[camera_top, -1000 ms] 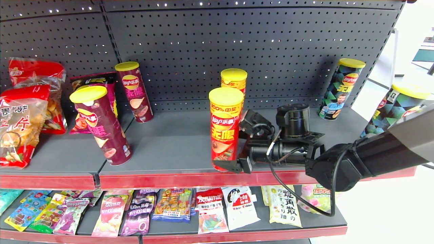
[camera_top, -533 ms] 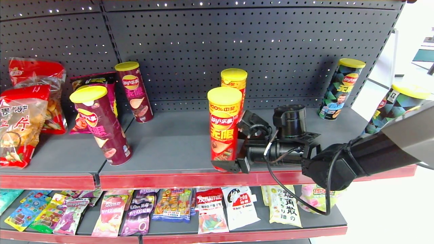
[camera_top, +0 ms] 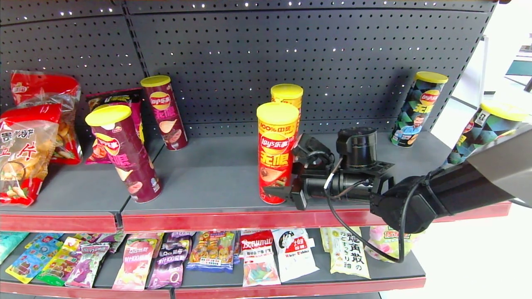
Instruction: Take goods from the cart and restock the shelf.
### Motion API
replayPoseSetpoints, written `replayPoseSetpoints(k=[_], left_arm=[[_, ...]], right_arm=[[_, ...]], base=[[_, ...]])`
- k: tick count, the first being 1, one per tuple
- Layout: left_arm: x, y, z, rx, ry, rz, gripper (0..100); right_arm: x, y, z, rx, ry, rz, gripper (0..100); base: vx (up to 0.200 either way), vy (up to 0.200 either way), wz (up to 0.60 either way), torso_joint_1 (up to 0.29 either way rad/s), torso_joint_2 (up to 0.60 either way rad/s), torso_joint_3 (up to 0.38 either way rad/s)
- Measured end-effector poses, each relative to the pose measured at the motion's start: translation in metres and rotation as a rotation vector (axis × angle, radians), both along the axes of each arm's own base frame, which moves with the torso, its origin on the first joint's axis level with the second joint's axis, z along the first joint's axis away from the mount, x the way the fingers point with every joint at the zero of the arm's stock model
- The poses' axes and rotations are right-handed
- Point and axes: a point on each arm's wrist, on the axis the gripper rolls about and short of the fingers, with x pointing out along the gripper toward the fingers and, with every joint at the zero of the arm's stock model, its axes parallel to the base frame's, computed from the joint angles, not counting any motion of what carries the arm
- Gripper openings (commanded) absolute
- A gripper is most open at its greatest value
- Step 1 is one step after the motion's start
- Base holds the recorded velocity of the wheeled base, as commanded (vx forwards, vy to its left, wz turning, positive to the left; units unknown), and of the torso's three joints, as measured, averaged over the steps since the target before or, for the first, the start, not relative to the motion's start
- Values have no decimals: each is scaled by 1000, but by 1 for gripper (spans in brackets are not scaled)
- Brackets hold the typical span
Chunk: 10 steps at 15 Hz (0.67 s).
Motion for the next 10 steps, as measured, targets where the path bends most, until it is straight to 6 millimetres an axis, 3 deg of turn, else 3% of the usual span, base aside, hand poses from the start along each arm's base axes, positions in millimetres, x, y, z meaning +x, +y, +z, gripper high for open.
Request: replayPoseSetpoints(k=[5,10], left_arm=[[0,0,0,0,0,0,100],[0,0,0,0,0,-1,100]], right_arm=[[0,-6,6,25,-32,102,0],[4,-15,7,19,-44,97,0]], base=[[0,0,0,0,0,0],[0,0,0,0,0,0]])
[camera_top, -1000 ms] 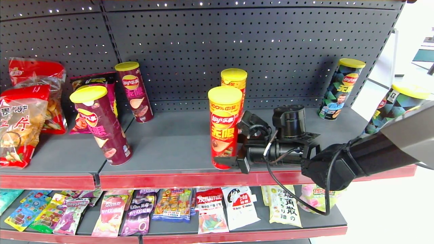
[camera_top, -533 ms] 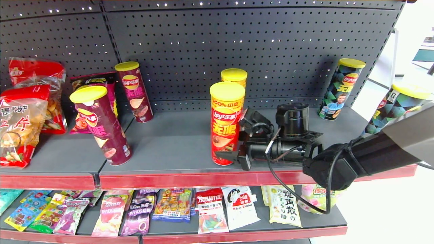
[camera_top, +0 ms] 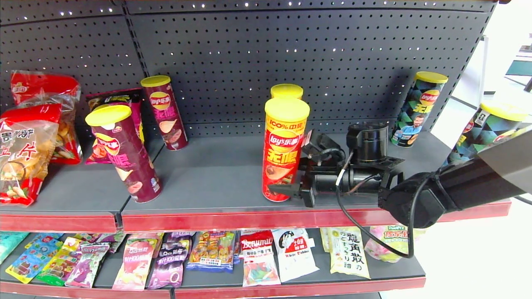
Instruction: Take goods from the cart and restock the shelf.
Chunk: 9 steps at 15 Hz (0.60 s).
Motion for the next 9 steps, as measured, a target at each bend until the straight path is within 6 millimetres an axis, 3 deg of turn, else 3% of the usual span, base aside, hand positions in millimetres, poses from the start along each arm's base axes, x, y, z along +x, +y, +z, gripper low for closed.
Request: replayPoseSetpoints(k=[9], left_arm=[[0,0,0,0,0,0,100]], right_arm=[[-1,1,-11,-23,3,47,0]], base=[[0,0,0,0,0,0]])
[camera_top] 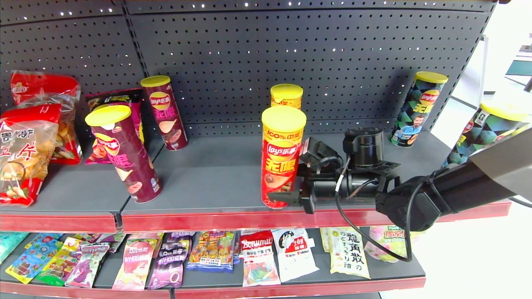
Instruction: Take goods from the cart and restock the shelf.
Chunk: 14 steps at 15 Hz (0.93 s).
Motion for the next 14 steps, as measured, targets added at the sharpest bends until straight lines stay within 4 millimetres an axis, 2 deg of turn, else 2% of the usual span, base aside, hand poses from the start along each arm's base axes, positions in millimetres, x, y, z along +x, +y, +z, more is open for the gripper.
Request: replayPoseSetpoints(k=[14], left_arm=[[0,0,0,0,0,0,100]], right_arm=[[0,2,-7,-6,19,15,0]], base=[[0,0,0,0,0,0]])
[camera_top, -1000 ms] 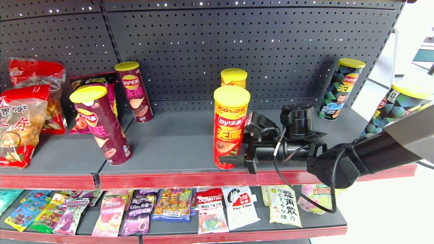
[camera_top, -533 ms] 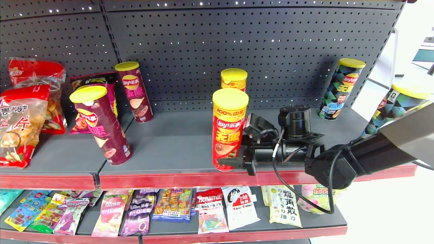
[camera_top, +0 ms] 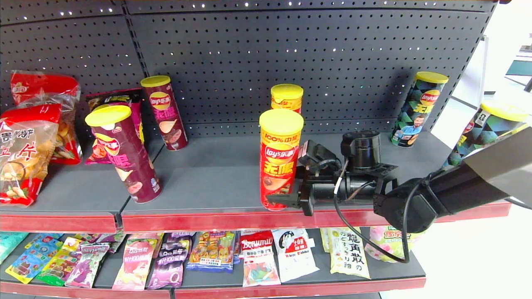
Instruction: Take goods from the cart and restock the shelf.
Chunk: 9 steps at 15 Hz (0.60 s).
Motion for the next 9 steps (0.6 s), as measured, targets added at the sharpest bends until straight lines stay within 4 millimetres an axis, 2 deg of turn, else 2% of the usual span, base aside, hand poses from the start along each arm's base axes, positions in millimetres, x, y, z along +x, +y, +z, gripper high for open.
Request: replayPoseSetpoints(k=[2,3,9], left_arm=[[0,0,0,0,0,0,100],[0,0,0,0,0,0,100],[0,0,0,0,0,0,100]], right_arm=[[0,0,-1,-2,2,-2,0],[0,0,-1,-2,3,-2,100],[1,0,-3,-2,13,-1,100]], base=[[0,0,0,0,0,0],[0,0,0,0,0,0],[0,0,0,0,0,0]])
